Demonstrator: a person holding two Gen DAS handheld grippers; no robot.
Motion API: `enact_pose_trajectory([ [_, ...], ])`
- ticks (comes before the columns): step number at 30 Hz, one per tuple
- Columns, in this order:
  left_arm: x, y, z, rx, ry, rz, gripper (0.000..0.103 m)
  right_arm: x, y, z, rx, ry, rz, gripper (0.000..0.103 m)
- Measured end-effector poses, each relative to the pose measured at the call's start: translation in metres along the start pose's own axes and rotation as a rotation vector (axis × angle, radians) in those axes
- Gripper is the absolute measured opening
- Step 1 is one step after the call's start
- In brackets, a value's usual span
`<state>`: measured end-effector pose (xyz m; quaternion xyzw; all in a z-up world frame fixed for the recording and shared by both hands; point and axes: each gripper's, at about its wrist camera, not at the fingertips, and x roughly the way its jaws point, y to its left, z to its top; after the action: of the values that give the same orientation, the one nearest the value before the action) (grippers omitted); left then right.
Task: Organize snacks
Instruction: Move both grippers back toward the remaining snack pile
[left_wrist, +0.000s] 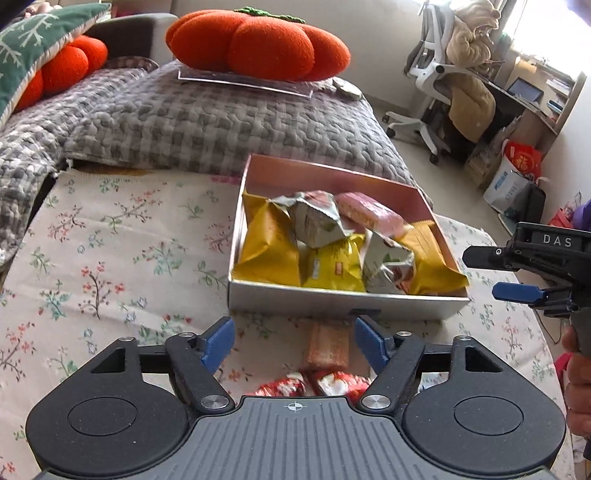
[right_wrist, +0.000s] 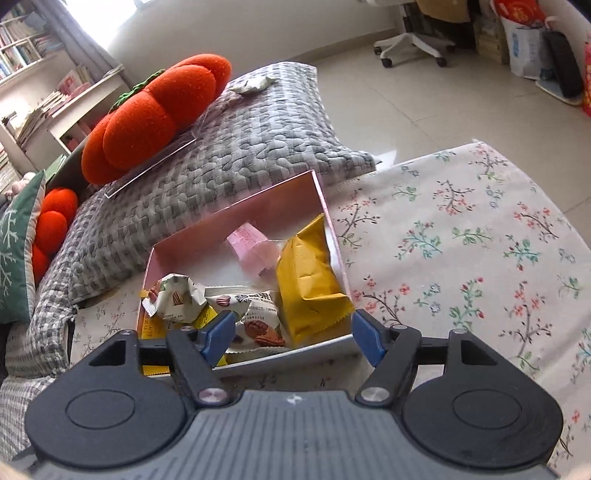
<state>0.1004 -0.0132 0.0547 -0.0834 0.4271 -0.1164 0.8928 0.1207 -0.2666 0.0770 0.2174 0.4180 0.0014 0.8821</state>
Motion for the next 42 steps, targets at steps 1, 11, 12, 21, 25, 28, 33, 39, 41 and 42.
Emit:
enact_pose_trajectory([
  [1,-0.001,-0.001,-0.001,-0.001,0.012,0.002,0.075,-0.003,-0.001,-0.001,-0.001,-0.001,-0.007,0.071],
  [11,-0.008,0.000,-0.026,-0.040,0.106,-0.036,0.076,-0.019,-0.016,-0.024,0.040,0.048,-0.064,0.086],
  [12,-0.008,-0.001,-0.030,-0.041,0.121,-0.043,0.076,-0.020,-0.018,-0.029,0.036,0.055,-0.071,0.088],
  [21,-0.010,-0.011,-0.055,-0.037,0.202,-0.115,0.076,-0.022,-0.044,-0.062,0.096,0.141,-0.135,0.094],
  [25,-0.017,-0.021,-0.061,0.026,0.204,-0.144,0.073,-0.021,-0.047,-0.075,0.103,0.148,-0.191,0.094],
  [28,-0.021,-0.028,-0.069,0.079,0.203,-0.143,0.072,-0.020,-0.051,-0.085,0.147,0.168,-0.185,0.091],
  [33,-0.014,-0.038,-0.088,0.164,0.225,-0.081,0.070,-0.011,-0.050,-0.101,0.154,0.211,-0.210,0.078],
  [39,0.001,-0.038,-0.094,0.185,0.230,-0.050,0.068,-0.010,-0.031,-0.108,0.038,0.162,-0.265,0.043],
  [41,0.007,-0.035,-0.097,0.176,0.244,-0.027,0.064,-0.010,-0.029,-0.108,0.020,0.152,-0.256,0.023],
  [42,0.006,-0.033,-0.097,0.174,0.234,-0.033,0.063,-0.009,-0.029,-0.108,0.024,0.153,-0.237,0.019],
])
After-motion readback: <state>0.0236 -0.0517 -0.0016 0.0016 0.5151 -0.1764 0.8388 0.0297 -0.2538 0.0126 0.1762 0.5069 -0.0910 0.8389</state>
